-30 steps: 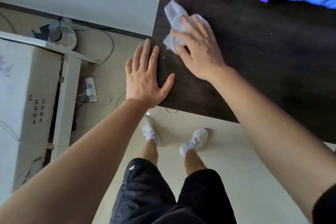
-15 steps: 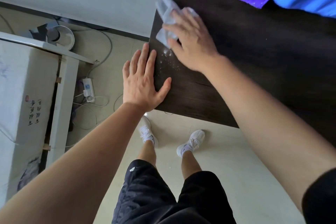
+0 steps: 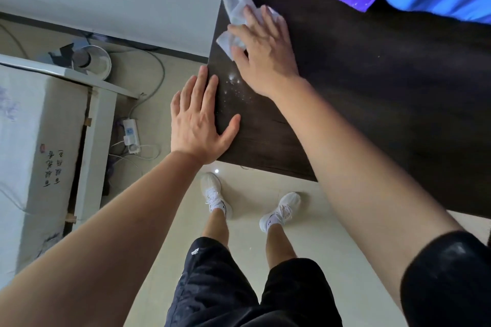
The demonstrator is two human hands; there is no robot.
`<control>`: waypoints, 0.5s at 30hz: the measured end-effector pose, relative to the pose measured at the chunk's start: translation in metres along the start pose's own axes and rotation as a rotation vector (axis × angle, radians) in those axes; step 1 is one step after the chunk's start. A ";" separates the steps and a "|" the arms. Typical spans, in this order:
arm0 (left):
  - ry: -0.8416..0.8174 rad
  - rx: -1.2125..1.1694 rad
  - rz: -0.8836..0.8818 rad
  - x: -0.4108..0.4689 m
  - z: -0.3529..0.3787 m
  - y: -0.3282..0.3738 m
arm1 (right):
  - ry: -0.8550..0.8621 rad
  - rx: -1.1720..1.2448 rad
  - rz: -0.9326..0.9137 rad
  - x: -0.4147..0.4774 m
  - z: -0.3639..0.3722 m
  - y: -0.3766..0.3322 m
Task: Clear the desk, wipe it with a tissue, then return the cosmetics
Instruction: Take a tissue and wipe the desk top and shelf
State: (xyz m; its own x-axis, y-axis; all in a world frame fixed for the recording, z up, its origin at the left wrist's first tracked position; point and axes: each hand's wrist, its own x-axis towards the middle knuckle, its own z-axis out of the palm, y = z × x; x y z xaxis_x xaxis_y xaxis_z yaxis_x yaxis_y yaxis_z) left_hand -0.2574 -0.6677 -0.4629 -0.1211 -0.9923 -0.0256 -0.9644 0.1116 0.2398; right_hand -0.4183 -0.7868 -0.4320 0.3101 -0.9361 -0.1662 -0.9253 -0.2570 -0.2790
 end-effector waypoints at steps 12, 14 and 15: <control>0.004 -0.038 -0.007 -0.001 -0.004 0.003 | 0.193 -0.019 0.385 -0.133 -0.020 0.158; 0.014 -0.047 -0.005 -0.001 -0.003 0.001 | 0.212 -0.003 0.477 -0.121 -0.020 0.151; 0.020 -0.049 -0.006 0.000 -0.002 0.001 | 0.219 -0.008 0.513 -0.112 -0.018 0.139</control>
State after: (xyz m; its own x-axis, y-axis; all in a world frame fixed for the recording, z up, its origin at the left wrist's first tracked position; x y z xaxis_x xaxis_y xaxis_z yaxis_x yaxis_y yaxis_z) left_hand -0.2576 -0.6675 -0.4605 -0.1101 -0.9939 -0.0084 -0.9524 0.1031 0.2870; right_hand -0.5855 -0.7221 -0.4352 -0.2321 -0.9696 -0.0780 -0.9475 0.2435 -0.2072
